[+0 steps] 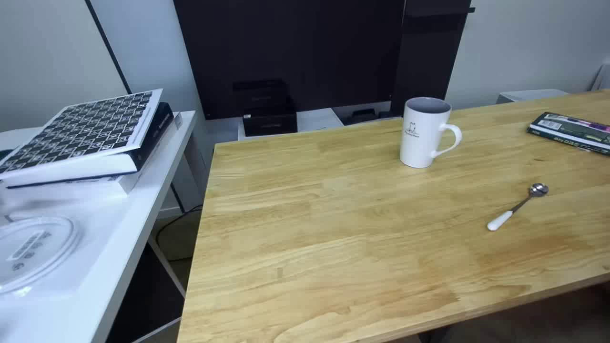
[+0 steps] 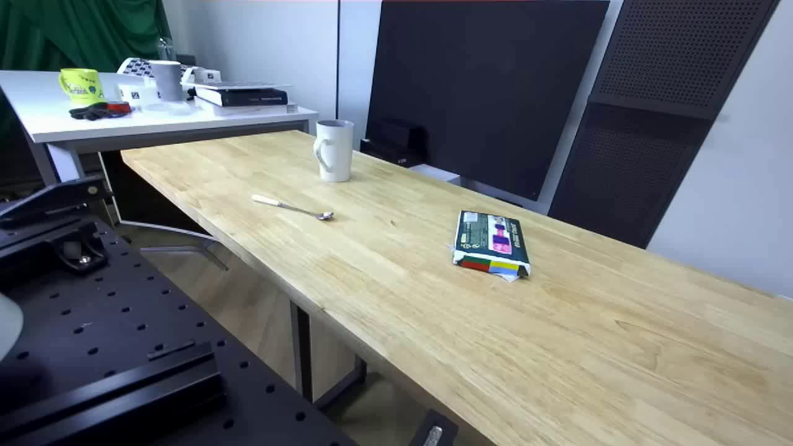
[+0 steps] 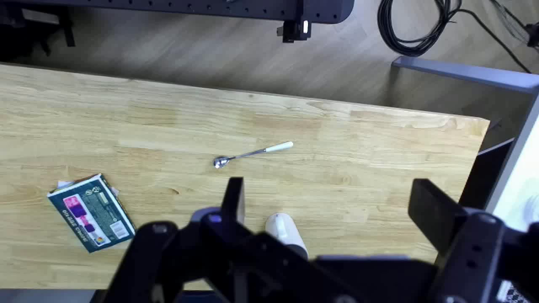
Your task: Put the spoon in the mug
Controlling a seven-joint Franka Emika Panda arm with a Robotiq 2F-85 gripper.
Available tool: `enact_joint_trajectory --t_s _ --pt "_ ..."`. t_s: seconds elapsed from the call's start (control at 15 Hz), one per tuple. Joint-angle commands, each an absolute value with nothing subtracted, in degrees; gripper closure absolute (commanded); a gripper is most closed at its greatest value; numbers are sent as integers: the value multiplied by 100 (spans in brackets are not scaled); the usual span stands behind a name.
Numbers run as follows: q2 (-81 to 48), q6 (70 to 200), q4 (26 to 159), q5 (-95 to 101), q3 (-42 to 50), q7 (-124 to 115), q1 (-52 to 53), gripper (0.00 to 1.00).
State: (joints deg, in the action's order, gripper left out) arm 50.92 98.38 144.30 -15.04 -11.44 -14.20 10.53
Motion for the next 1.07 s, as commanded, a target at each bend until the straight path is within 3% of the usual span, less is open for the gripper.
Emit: enact_joint_trajectory --t_s 0.0,1.0 --pt "5099 9806 14411 -1555 -1205 -1362 955 0" --pt "4722 9869 14338 -1480 -1200 -1534 678 0"
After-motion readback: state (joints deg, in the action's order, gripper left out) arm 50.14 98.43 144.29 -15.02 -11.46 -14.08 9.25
